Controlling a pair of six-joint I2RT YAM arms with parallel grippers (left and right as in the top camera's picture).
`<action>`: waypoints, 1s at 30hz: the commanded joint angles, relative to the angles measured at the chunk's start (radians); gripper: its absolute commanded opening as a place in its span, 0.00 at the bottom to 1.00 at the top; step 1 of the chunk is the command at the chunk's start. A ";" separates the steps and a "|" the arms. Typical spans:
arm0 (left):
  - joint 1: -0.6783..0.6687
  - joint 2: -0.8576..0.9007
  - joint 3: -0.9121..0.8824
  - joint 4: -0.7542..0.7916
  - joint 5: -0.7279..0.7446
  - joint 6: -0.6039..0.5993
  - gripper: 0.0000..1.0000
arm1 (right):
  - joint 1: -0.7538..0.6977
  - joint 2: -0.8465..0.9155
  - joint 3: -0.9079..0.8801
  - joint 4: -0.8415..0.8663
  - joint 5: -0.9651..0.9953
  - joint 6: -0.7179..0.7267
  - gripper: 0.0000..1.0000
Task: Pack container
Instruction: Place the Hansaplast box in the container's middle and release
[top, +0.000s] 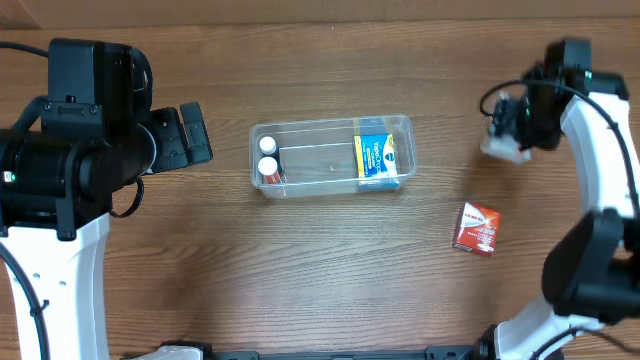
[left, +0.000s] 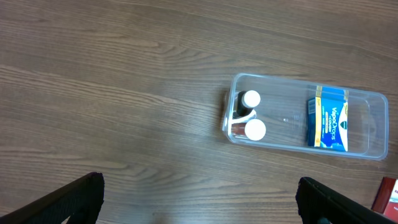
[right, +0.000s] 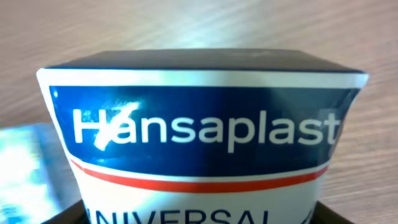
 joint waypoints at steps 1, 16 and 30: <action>0.005 0.002 -0.005 0.001 0.001 0.012 1.00 | 0.167 -0.143 0.099 -0.037 -0.102 0.008 0.67; 0.005 0.002 -0.005 -0.010 0.001 0.012 1.00 | 0.696 0.029 0.077 0.088 -0.012 0.212 0.67; 0.005 0.002 -0.005 -0.013 0.000 0.013 1.00 | 0.703 0.247 0.077 0.101 -0.012 0.241 0.67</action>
